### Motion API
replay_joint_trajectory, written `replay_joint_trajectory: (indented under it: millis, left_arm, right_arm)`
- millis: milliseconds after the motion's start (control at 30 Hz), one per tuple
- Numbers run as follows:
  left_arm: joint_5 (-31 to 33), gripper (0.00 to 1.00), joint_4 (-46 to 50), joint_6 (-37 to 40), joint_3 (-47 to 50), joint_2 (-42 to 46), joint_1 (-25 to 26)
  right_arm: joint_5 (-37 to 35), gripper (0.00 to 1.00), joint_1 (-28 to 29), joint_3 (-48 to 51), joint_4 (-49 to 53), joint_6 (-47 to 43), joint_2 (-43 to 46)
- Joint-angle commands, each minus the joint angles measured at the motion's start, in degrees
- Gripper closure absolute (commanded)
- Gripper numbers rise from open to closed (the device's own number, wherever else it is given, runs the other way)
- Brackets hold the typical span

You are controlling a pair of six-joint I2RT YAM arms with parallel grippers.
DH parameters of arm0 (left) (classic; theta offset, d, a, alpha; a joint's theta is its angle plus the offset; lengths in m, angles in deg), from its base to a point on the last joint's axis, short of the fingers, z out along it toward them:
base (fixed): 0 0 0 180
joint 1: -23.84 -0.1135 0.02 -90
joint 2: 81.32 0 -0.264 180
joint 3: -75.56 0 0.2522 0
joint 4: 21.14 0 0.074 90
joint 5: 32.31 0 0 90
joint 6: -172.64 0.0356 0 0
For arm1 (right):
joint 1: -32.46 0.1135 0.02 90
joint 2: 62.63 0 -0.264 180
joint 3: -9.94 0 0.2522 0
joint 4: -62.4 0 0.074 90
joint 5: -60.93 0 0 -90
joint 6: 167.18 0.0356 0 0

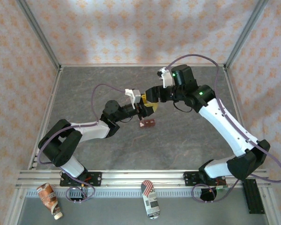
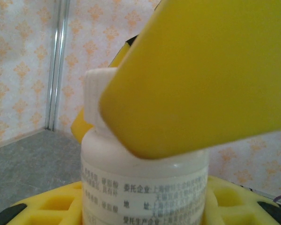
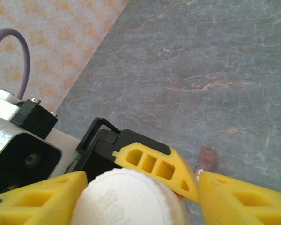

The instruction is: Sort the pills into containers

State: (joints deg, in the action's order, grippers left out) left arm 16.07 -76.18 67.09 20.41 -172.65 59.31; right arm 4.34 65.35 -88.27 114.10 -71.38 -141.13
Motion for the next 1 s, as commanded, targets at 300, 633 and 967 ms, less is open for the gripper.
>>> replay_joint_trajectory:
  millis: [300, 633, 967]
  left_arm:
    - [1.26, 0.94, -2.22, 0.58, -1.19, -0.12, -0.33]
    - [4.74, 0.3, -1.2, 4.29, 2.77, 1.1, -0.4]
    - [9.02, 0.0, 0.23, 5.33, 12.38, 7.93, -1.52]
  right_arm:
    - [-5.57, 0.7, 1.37, 1.74, -3.46, 4.34, 0.58]
    - [-19.32, 0.75, 0.59, 3.49, -6.77, 8.52, 2.24]
    - [-28.33, 0.75, -3.68, 9.9, -12.56, 9.78, 3.85]
